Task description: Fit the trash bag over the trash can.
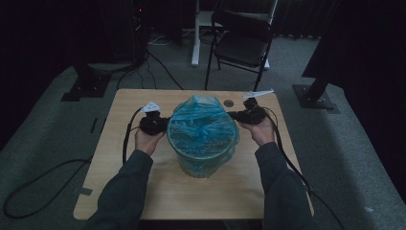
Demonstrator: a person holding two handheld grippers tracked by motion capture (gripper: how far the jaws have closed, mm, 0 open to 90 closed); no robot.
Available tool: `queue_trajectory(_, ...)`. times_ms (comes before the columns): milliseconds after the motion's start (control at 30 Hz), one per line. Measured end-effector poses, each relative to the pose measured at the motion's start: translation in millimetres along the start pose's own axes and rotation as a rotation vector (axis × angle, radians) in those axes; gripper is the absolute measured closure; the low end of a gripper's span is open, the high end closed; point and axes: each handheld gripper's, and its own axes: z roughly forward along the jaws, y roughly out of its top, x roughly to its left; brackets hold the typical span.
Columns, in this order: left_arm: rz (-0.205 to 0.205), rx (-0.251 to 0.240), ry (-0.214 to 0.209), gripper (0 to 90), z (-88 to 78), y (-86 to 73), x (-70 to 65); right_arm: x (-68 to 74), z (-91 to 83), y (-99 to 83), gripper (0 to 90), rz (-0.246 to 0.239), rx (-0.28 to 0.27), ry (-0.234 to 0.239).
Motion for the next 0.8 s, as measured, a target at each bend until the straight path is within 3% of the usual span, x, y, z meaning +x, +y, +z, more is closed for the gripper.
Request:
queue_trajectory(667, -0.015, 0.021, 0.007, 89.9, 6.3, -4.4, 2.5, -10.4, 4.6, -9.0, 89.2, 0.036, 0.035, -0.021)
queue_trajectory(800, -0.019, 0.044, 0.015, 90.0, 8.8, -8.3, 3.9, -11.9, 5.5, -12.3, 89.2, 0.040, 0.051, -0.034)
